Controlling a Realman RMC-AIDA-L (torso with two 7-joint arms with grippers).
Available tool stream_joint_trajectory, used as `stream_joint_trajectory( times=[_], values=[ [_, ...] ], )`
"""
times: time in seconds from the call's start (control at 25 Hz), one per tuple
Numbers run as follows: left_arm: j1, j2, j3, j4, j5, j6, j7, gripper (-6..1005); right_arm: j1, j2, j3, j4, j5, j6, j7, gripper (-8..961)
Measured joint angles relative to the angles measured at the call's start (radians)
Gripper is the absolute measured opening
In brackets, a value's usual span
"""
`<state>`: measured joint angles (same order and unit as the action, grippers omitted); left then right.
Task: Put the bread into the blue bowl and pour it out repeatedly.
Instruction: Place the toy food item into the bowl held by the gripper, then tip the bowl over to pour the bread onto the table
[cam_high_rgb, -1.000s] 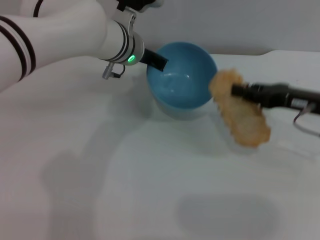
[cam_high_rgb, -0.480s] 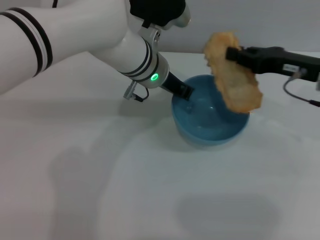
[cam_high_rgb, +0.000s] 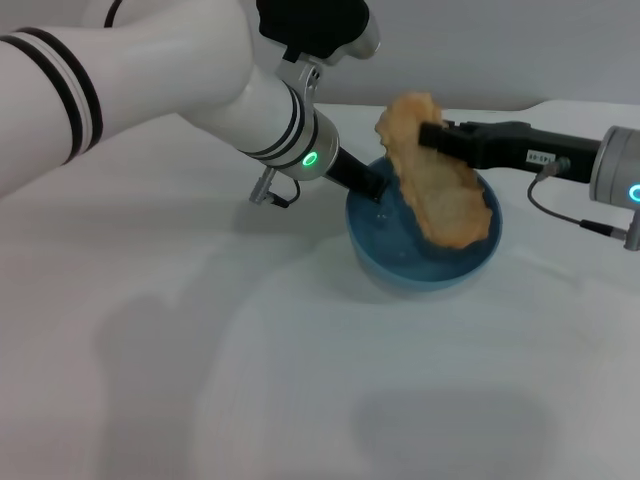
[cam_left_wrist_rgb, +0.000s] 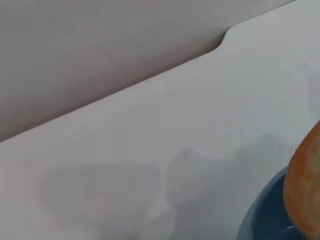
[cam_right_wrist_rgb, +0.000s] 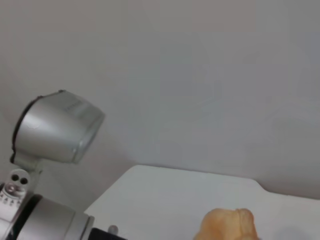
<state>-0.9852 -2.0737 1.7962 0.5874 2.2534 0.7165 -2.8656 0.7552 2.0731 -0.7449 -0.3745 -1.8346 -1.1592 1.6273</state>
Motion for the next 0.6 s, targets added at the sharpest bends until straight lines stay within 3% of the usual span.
stream_joint_trajectory(
  times=[0.2,0.28,0.48,0.6],
  values=[
    [0.005,0.001,0.000,-0.003,-0.001,-0.010,0.000,-1,-0.016,-0.002,-0.009,0.005,-0.001,-0.005,0.005,138],
    [0.010,0.002,0.000,-0.004,-0.001,-0.015,0.000,-1,-0.033,-0.002,-0.002,-0.002,0.012,-0.008,0.004,321],
    [0.016,0.004,0.000,-0.006,-0.001,-0.024,0.000,-2,-0.069,-0.001,0.000,-0.038,0.065,-0.012,-0.001,467],
    [0.018,0.004,0.000,-0.013,0.003,-0.040,0.001,-2,-0.109,0.000,-0.001,-0.095,0.110,-0.008,-0.022,467]
  ],
)
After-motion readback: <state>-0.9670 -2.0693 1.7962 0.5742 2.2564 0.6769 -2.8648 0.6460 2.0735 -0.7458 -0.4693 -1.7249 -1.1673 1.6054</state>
